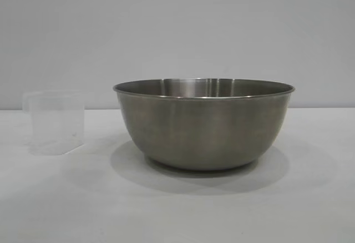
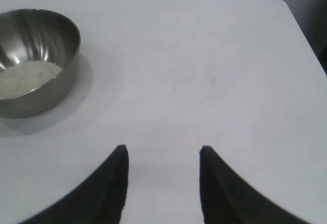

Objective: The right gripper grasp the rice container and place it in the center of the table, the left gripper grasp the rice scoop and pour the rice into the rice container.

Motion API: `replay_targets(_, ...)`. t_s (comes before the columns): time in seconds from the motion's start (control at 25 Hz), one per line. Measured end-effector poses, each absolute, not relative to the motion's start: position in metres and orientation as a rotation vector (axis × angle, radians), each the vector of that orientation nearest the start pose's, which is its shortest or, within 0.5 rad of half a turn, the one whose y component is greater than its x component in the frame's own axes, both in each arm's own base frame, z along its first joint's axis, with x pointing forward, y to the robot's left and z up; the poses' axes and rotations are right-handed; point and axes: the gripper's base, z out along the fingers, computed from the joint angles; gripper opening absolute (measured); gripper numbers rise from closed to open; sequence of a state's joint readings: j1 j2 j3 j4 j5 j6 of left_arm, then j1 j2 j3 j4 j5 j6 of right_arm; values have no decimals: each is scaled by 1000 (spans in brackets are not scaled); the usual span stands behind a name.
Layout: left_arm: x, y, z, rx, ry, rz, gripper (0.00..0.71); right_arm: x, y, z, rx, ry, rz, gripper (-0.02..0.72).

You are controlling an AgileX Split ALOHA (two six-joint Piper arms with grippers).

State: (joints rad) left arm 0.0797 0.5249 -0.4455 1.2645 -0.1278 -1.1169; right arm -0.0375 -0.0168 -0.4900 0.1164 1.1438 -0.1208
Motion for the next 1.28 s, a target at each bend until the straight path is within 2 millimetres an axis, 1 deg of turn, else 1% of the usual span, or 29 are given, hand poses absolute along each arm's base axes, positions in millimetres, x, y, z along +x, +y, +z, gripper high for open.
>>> replay_targets(0.08, 103, -6, 331, 188, 1473, 75, 178, -10, 10, 268, -100, 2113, 47, 295)
replay_targets(0.2, 89, -20, 331, 287, 1465, -55, 178, -10, 10, 268, -100, 2112, 49, 295)
replay_targets(0.32, 84, -30, 327, 360, 1488, -162, 178, -10, 10, 268, -100, 2112, 49, 295)
replay_targets(0.44, 82, -33, 326, 368, 1494, -203, 178, -10, 10, 268, -100, 2112, 49, 295)
replay_targets(1.08, 83, -31, 327, 350, 1487, -189, 178, -10, 10, 268, -100, 2112, 49, 295)
replay_targets(1.16, 83, -29, 334, 320, 1420, -171, 178, -10, 10, 268, -100, 2112, 49, 295)
replay_targets(1.2, 83, -25, 339, 277, 1368, -144, 178, -10, 10, 268, -100, 2112, 49, 295)
replay_targets(1.28, 84, -11, 348, 157, 1313, -14, 178, -10, 10, 268, -100, 2112, 49, 295)
